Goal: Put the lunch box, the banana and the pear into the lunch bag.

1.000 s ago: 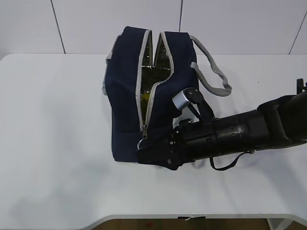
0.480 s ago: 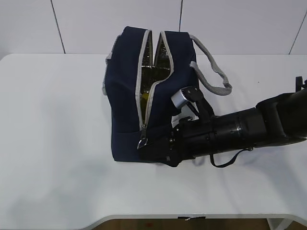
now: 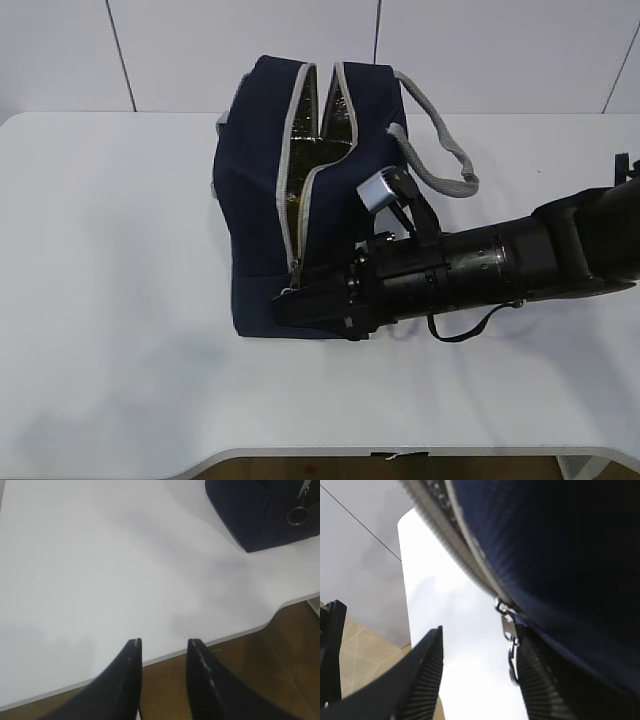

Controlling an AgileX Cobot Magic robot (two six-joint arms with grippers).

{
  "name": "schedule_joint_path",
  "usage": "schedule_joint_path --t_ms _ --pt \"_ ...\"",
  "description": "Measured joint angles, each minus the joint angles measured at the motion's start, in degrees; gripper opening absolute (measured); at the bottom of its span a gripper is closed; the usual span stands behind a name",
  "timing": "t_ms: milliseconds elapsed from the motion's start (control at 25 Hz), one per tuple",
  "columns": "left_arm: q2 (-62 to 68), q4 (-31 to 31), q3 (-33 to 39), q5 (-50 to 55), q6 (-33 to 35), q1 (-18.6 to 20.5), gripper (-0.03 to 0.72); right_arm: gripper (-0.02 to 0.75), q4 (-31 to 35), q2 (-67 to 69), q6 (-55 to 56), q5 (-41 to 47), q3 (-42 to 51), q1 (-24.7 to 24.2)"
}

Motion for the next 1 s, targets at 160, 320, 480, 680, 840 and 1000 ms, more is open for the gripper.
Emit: schedule_joint_path --t_ms 160,320,480,680,840,1000 --pt "0.0 0.0 0.0 0.0 -0.1 0.0 0.241 0.388 0.0 0.0 0.0 0.0 0.0 0.0" --pt "0.0 0.0 0.0 0.0 -0.1 0.0 0.241 0.386 0.0 0.0 -0.1 -0.3 0.0 0.0" --pt "0.0 0.0 0.0 0.0 -0.1 0.0 0.241 0.384 0.0 0.0 -0.1 -1.3 0.0 0.0" --pt "0.0 0.0 0.0 0.0 -0.1 0.0 0.241 0.382 0.0 0.0 -0.5 -2.2 0.0 -0.6" --pt "0.0 0.0 0.0 0.0 -0.1 0.0 0.241 0.382 0.0 0.0 -0.9 -3.0 0.0 -0.4" --pt "0.0 0.0 0.0 0.0 -0.1 0.0 0.241 0.378 0.0 0.0 -1.1 -3.3 0.0 -0.4"
